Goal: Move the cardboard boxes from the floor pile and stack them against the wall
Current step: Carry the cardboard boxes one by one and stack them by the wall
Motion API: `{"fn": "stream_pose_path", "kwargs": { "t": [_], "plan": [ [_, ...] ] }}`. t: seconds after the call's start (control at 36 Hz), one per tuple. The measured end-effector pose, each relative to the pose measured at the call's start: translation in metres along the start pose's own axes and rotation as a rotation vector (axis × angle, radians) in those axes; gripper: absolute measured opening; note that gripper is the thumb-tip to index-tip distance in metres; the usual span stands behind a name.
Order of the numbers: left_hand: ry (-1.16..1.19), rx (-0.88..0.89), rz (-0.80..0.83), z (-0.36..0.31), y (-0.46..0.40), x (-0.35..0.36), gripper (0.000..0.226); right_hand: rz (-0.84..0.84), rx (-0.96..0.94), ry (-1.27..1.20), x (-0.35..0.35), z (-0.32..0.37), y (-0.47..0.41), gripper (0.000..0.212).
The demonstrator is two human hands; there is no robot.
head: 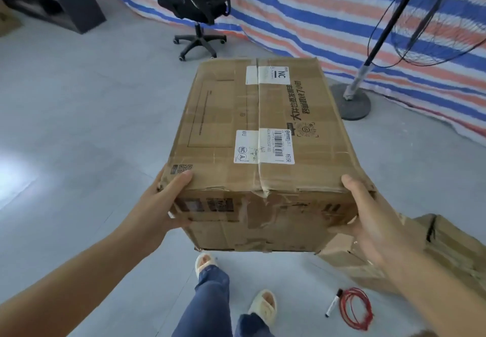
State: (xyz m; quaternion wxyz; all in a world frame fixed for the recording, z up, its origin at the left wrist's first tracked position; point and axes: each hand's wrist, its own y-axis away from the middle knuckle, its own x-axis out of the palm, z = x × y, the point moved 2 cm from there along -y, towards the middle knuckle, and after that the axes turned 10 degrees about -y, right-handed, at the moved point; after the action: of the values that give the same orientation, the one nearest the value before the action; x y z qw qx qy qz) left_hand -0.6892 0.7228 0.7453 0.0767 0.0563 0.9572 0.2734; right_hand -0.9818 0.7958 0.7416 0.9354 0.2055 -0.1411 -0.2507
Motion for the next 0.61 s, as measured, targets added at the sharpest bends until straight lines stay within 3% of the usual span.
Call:
{"fn": "stream_pose_path", "kwargs": {
  "t": [0.11, 0.28, 0.61],
  "plan": [
    [0.041, -0.008, -0.035, 0.014, 0.026, -0.044, 0.077, 0.082, 0.038, 0.054, 0.036, -0.001, 0.012, 0.021],
    [0.109, -0.04, -0.184, 0.034, 0.055, -0.115, 0.037, 0.247, 0.06, 0.143, 0.109, -0.019, 0.033, 0.027],
    [0.297, -0.063, -0.49, 0.077, 0.105, -0.316, 0.041, 0.523, 0.106, 0.185, 0.327, -0.085, 0.085, 0.024]
  ]
}}
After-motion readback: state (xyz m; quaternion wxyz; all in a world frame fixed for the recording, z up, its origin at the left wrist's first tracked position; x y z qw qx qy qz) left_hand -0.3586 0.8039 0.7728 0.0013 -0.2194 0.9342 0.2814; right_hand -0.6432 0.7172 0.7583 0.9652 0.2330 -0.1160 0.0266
